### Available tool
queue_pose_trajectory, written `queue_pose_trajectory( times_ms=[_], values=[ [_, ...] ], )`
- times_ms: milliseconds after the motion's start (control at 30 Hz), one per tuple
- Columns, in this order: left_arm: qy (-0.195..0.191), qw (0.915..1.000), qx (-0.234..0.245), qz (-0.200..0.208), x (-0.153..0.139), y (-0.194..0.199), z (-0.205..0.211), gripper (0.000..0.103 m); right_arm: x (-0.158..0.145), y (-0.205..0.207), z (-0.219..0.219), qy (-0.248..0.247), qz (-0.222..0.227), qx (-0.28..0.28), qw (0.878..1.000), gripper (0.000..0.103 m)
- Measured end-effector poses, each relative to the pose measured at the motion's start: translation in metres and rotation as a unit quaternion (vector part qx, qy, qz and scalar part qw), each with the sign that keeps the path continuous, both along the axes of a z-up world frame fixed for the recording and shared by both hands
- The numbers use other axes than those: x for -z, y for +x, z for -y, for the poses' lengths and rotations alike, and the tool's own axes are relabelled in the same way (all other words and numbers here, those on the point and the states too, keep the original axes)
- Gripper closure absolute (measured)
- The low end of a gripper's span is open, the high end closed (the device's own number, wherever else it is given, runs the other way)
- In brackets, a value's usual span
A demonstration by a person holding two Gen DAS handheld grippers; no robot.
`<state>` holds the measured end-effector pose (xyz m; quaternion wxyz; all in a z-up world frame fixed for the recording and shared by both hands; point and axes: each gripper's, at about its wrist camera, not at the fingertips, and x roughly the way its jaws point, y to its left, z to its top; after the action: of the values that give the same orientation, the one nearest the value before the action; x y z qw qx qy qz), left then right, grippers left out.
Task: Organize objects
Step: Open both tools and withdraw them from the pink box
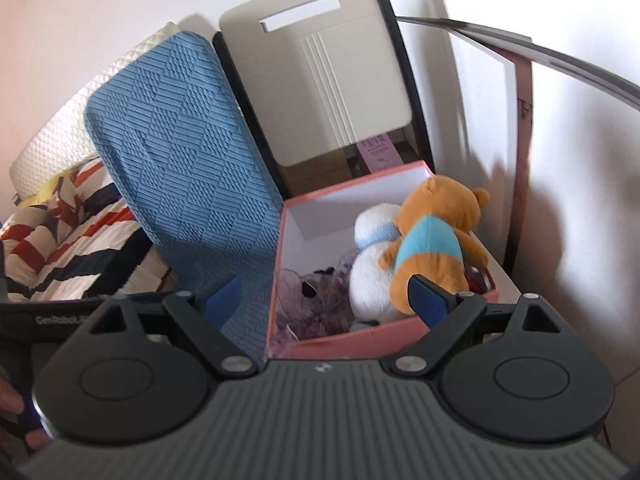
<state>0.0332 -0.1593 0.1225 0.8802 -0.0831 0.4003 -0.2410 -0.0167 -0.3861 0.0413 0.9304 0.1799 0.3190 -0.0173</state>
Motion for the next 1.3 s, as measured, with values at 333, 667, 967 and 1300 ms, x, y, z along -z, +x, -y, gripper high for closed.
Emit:
queue_pose_trajectory(
  times_ms=[333, 667, 967, 1300],
  values=[
    [0.009, 0.9999, -0.010, -0.005, 0.015, -0.008, -0.001, 0.016, 0.028, -0.003, 0.007, 0.011, -0.023, 0.014, 1.000, 0.000],
    [0.014, 0.9997, -0.020, -0.010, 0.022, -0.005, -0.001, 0.016, 0.045, 0.002, 0.009, 0.023, -0.044, 0.011, 0.999, 0.000],
    [0.016, 0.9998, -0.004, -0.009, 0.023, -0.005, 0.008, 0.016, 0.045, 0.006, 0.009, 0.022, -0.048, 0.010, 0.999, 0.000],
    [0.017, 0.9998, -0.005, -0.010, 0.025, -0.003, 0.008, 0.016, 0.047, 0.008, 0.010, 0.024, -0.052, 0.010, 0.998, 0.000]
  ],
)
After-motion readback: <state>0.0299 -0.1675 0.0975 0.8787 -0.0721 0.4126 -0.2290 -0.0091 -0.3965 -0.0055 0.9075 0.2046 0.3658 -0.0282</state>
